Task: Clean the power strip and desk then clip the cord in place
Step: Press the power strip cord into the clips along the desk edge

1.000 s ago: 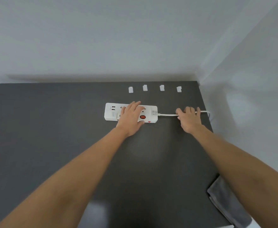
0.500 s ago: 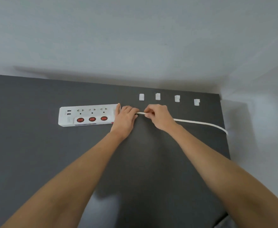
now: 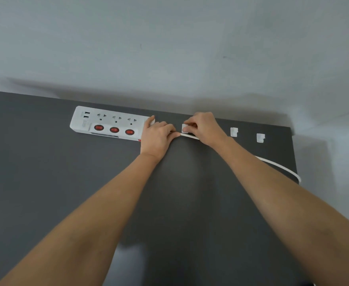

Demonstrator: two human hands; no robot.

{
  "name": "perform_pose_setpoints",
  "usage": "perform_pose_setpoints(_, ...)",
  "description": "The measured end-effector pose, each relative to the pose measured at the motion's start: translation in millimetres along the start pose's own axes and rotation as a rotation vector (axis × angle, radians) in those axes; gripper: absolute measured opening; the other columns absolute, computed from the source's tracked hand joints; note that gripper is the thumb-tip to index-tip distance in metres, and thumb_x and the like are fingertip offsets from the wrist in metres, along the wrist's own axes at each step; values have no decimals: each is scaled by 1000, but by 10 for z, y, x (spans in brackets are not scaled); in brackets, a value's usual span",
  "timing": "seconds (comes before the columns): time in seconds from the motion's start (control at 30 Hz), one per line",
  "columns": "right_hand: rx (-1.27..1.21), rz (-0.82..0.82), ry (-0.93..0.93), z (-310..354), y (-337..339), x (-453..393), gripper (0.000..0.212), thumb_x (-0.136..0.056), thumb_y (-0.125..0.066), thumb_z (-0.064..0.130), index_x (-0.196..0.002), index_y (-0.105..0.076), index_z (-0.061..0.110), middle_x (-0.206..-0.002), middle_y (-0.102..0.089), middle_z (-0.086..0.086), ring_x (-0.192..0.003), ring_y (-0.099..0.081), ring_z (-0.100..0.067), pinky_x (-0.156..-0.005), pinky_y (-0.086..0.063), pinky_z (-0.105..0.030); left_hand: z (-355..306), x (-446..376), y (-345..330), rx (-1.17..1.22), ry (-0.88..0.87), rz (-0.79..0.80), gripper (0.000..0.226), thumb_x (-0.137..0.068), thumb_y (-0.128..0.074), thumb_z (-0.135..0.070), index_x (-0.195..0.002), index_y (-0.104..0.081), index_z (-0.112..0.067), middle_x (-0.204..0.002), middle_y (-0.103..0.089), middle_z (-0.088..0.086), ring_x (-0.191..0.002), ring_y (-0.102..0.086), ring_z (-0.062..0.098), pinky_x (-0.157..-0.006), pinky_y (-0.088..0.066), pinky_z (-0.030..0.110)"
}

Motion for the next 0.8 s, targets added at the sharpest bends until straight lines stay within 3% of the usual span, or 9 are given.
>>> perform_pose_setpoints(0.13,95,39,58,17,-23,-63,15,-83,-60,7,-77,-73,4,-55,-44,15,-54,-46,-12,-56,-31,-22,18,-9,-41,-47,14,-51,28,-86,-61,-36,-74,-71,-13,-69,-67,3,-63,-61,24,-105,-26,34)
perform_pose_setpoints(0.3,139,3,100,-29,-76,-74,20,-90,-57,11,-85,-75,6,-77,-67,-12,-71,-59,-28,-69,-46,-34,33,7,-69,-62,-17,-95,26,-86,-62,-34,-72,-71,-15,-65,-65,1,-58,-59,22,-101,-28,34)
perform_pose_setpoints(0.57,156,22,101,-10,-64,-78,21,-89,-58,12,-80,-71,-2,-73,-65,-22,-68,-59,-36,-66,-47,-42,17,-35,-58,-68,23,-117,29,-88,-59,-35,-70,-69,-14,-64,-63,1,-58,-59,23,-99,-29,34)
perform_pose_setpoints(0.8,198,48,104,7,-45,-111,23,-92,-55,12,-81,-71,1,-71,-66,-17,-68,-58,-33,-66,-47,-39,-15,-70,-43,-92,94,-70,27,-85,-62,-33,-69,-71,-13,-64,-63,3,-58,-57,25,-96,-23,33)
Point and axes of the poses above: each hand's wrist, its own x-axis away from the middle knuckle, its own y-axis out of the back of the hand, z = x × y, the point moved 3 cm from there along -x, towards the middle knuckle
